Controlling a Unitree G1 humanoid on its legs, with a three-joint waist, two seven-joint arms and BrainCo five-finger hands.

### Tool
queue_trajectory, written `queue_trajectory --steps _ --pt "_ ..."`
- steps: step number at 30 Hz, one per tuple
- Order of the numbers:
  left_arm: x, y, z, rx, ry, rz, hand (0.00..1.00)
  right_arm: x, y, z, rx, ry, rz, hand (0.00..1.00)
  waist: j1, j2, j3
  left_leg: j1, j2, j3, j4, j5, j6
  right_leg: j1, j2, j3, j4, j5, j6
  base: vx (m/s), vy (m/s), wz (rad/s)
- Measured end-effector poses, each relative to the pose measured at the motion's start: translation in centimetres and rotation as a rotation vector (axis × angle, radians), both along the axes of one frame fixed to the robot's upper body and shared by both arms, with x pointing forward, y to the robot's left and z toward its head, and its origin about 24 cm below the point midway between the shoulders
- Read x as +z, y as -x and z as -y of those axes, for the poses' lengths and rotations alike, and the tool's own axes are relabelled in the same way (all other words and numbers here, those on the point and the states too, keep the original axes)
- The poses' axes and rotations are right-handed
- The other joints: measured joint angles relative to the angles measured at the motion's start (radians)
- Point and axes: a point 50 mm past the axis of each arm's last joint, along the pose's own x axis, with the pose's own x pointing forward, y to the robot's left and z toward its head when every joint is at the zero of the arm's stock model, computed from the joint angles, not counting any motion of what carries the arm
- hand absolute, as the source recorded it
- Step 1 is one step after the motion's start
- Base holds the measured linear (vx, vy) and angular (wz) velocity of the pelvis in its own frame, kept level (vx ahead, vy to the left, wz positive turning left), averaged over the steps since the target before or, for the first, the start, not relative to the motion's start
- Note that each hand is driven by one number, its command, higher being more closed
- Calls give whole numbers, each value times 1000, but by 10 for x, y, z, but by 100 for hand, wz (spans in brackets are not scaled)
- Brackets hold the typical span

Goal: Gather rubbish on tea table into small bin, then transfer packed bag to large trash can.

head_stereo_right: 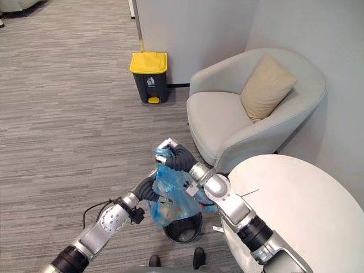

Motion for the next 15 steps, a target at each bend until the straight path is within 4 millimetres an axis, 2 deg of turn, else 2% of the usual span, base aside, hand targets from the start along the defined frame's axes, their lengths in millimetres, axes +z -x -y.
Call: queue_trajectory --steps 4,8,15 --pt "-7 -1 2 19 4 -32 0 9 1 -7 54 -72 -15 100 1 -5 -3 10 -1 1 -8 0 0 0 -1 6 0 0 1 -32 24 -5" --pt "-11 -4 6 41 15 -50 0 22 15 -21 159 -149 -2 100 -1 -7 -4 13 -2 2 -13 0 0 1 -1 14 0 1 1 -6 15 -5" --pt "-13 -5 12 66 45 -68 0 23 15 -23 170 -179 -17 100 0 -7 -4 13 -3 4 -14 0 0 -1 0 18 0 1 1 0 2 -1"
